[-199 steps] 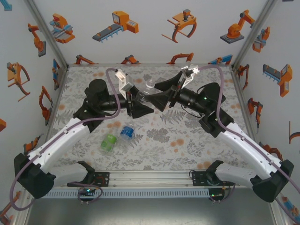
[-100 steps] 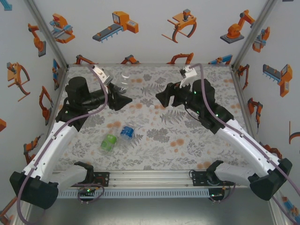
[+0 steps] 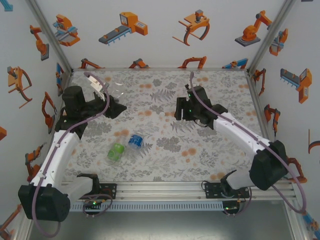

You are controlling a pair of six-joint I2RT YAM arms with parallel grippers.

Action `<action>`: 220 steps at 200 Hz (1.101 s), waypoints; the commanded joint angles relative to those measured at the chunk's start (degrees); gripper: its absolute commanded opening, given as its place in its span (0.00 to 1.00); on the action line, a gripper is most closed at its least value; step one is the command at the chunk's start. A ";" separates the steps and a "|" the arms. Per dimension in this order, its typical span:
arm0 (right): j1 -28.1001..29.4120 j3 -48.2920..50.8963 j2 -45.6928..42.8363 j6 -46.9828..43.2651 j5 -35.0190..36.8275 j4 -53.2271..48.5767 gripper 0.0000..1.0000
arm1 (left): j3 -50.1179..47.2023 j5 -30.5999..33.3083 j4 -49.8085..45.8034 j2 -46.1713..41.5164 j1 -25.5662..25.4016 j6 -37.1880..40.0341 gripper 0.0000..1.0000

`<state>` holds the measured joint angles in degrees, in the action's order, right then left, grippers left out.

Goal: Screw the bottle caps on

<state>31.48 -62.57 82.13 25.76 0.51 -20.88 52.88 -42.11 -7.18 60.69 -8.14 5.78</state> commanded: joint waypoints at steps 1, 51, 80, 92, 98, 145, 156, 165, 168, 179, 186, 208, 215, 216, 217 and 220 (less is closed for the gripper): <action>-2.97 -3.08 5.10 0.83 -1.01 -3.35 0.61 | -1.24 1.23 1.24 -2.08 0.32 0.88 0.00; -5.29 -13.52 18.66 -0.63 0.05 -9.34 0.59 | -2.96 4.68 1.07 -4.61 0.27 1.14 0.01; -5.55 -18.51 23.97 -2.46 1.28 -11.08 0.57 | -2.79 4.67 0.68 -4.48 0.29 1.17 0.02; -5.56 -20.79 26.33 -2.39 2.97 -12.44 0.57 | -2.79 4.60 0.82 -4.51 0.31 1.10 0.02; -5.61 -21.82 27.39 -2.51 3.53 -13.06 0.56 | -2.79 4.58 0.94 -4.52 0.30 1.11 0.02; -5.73 -25.76 32.99 -3.25 4.90 -13.85 0.52 | -2.61 4.45 0.85 -4.21 0.32 0.89 0.03; -5.82 -26.43 33.97 -3.21 4.37 -13.84 0.50 | -2.62 4.41 0.80 -4.17 0.32 0.82 0.03; -5.82 -26.89 34.70 -3.21 4.15 -13.80 0.49 | -2.59 4.49 0.84 -4.08 0.38 0.82 0.04; -5.82 -27.03 34.95 -3.20 4.08 -13.76 0.48 | -2.53 4.41 0.82 -4.11 0.34 0.86 0.04; -5.82 -27.36 35.59 -3.34 3.99 -13.81 0.46 | -2.52 4.36 0.83 -3.99 0.36 0.80 0.05; -5.82 -27.52 35.89 -3.40 4.03 -13.75 0.45 | -2.52 4.36 0.83 -3.93 0.32 0.78 0.05; -5.82 -27.76 36.57 -3.42 3.90 -13.77 0.44 | -2.52 4.21 0.91 -3.84 0.37 0.65 0.06; -5.82 -27.84 36.83 -3.37 3.75 -13.67 0.44 | -2.48 4.14 0.89 -3.82 0.32 0.68 0.06; -5.82 -27.86 36.90 -3.40 3.73 -13.66 0.44 | -2.50 4.09 0.92 -3.82 0.32 0.66 0.06; -5.82 -27.86 36.93 -3.37 3.72 -13.66 0.44 | -2.47 4.07 0.93 -3.82 0.32 0.69 0.06; -5.82 -27.94 37.02 -3.40 3.71 -13.69 0.43 | -2.49 3.99 0.87 -3.82 0.32 0.64 0.06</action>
<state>25.93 -88.23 118.04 22.90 3.77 -33.71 50.22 -37.26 -7.11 56.97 -8.14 5.87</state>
